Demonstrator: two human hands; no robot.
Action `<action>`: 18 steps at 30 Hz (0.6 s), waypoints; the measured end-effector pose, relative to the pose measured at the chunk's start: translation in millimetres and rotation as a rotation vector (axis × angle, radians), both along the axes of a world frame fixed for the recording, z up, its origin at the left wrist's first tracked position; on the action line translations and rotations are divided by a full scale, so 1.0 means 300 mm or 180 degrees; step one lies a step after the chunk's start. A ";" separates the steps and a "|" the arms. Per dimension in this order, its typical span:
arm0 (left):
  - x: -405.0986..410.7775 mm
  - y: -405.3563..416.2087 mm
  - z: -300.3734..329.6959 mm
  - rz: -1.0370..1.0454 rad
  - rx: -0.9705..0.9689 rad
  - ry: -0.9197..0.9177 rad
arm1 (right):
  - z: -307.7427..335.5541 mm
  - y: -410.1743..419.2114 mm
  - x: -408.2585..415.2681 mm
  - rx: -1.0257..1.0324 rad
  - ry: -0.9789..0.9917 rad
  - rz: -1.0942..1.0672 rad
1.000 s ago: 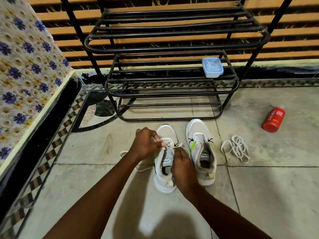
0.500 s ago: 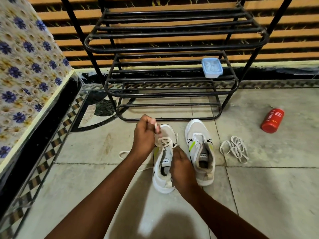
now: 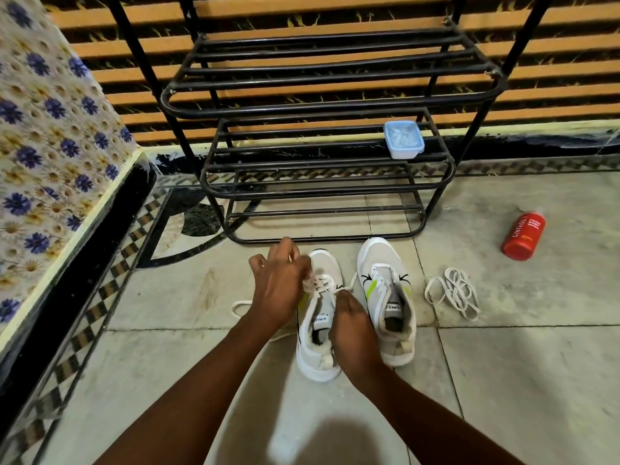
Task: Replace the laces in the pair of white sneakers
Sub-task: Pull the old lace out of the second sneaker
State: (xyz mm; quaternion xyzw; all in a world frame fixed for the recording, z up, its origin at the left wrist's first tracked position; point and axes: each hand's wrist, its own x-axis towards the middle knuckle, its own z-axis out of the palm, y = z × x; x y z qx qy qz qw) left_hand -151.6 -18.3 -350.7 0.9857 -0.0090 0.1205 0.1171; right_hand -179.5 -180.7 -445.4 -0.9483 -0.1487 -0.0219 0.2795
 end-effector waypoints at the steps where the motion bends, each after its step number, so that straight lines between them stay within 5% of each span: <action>1: -0.002 -0.002 0.012 0.0043 -0.0350 -0.0241 | -0.003 -0.003 -0.002 0.0085 -0.0040 0.0004; 3: 0.005 -0.005 0.038 0.0109 -0.1465 -0.0552 | 0.001 -0.006 -0.009 0.0166 -0.0045 0.0009; 6: 0.031 -0.026 0.084 0.0498 -0.3927 -0.0563 | 0.026 0.003 -0.016 0.0117 0.0057 -0.0133; 8: 0.055 -0.007 0.090 0.0662 -0.4536 -0.0610 | 0.035 0.012 -0.013 0.0003 0.0163 -0.0216; 12: 0.053 0.105 0.006 0.0223 -0.2624 -0.0577 | 0.000 0.029 0.015 0.0051 0.0441 -0.0447; 18: -0.006 0.078 -0.052 -0.0765 -0.0091 0.0743 | 0.037 0.022 -0.002 0.0282 0.0455 -0.0515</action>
